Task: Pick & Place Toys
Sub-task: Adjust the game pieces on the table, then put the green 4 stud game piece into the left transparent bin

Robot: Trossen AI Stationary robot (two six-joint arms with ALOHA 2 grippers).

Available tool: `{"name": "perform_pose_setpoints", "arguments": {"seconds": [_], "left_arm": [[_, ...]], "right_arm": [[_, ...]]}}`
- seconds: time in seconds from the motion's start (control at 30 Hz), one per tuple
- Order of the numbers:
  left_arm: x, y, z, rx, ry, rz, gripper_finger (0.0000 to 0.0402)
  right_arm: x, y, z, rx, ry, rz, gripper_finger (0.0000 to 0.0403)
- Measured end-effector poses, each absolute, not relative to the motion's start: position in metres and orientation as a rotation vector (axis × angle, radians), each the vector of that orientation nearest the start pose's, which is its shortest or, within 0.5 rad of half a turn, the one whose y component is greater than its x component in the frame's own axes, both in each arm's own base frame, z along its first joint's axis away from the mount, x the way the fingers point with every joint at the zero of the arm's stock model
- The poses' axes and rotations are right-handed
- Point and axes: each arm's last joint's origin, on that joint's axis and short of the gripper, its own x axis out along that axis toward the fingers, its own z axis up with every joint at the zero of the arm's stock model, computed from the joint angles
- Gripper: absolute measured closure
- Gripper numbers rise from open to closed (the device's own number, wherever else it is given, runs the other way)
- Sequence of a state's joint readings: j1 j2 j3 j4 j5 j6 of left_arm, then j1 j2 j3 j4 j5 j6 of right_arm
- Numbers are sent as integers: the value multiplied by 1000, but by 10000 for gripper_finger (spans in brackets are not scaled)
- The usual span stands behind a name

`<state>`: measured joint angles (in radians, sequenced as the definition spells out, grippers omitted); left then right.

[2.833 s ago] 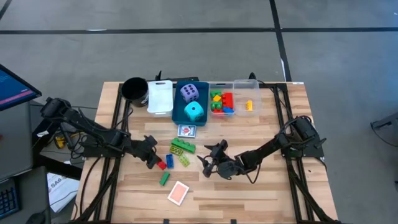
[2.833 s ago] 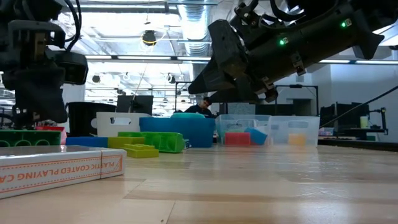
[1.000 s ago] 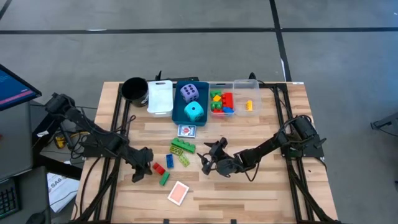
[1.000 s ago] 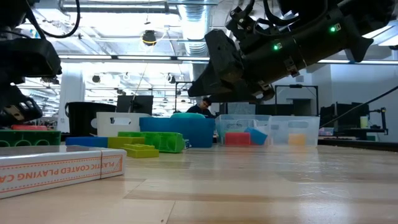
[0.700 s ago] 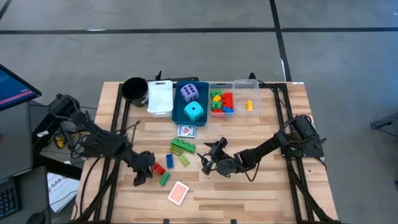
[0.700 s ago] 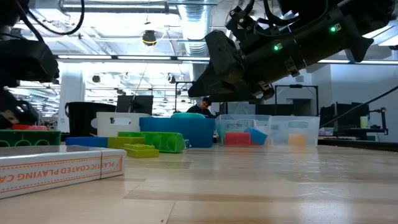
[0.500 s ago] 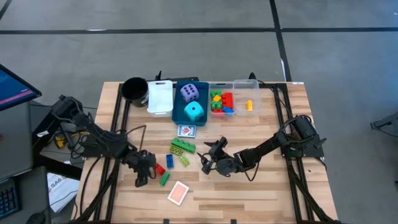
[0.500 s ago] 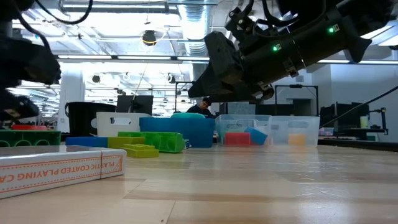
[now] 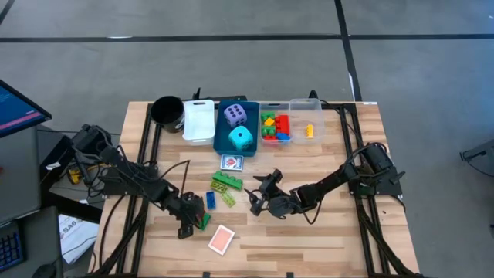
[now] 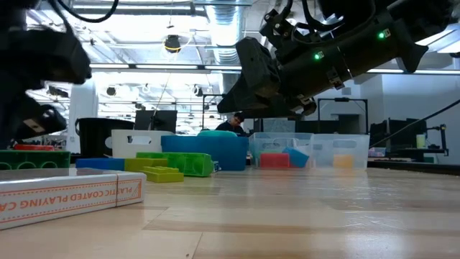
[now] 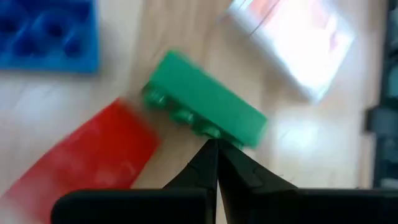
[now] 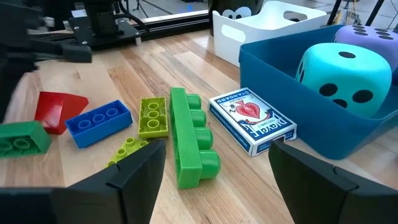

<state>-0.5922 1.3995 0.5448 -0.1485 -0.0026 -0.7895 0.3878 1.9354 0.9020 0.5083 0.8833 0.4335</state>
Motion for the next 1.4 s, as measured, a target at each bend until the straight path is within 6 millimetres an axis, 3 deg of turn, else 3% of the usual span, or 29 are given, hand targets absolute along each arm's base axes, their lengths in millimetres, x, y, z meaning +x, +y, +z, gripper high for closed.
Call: {"name": "perform_pose_setpoints", "arguments": {"seconds": [0.17, 0.43, 0.87, 0.97, 1.17, 1.4], "left_arm": [[207, -135, 144, -446, 1025, -150, 402], [201, -131, 142, -446, 1106, -87, 401], [234, -128, 125, -513, 992, -159, 402], [233, -122, 134, -499, 983, -160, 402], [219, -105, 171, -515, 910, -134, 402], [204, -91, 217, -542, 679, -179, 402]], "right_arm": [[347, 118, 127, 104, 312, -562, 121], [346, 119, 127, 101, 316, -556, 121], [345, 127, 127, 75, 346, -468, 121], [343, 132, 127, 66, 349, -452, 121], [341, 140, 127, 11, 361, -406, 121], [354, 148, 142, -3, 390, -113, 121]]}}
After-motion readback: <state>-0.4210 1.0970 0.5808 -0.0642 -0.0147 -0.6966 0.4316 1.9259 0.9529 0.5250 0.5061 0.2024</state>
